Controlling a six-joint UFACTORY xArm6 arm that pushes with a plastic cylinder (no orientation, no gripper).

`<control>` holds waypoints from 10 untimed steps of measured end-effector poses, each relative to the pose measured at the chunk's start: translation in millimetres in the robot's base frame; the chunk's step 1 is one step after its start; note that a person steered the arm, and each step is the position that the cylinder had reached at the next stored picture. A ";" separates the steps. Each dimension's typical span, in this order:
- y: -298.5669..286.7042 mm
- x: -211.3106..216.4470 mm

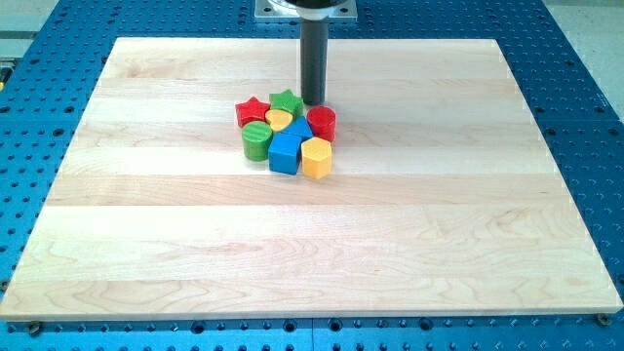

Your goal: Push the red star green star into the heart

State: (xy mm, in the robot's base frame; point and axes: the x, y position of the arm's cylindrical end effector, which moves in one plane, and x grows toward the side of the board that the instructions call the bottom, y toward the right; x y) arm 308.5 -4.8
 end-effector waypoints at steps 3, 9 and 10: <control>-88.2 69.9; -36.0 49.5; -36.0 40.6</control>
State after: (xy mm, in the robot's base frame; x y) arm 349.1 -40.7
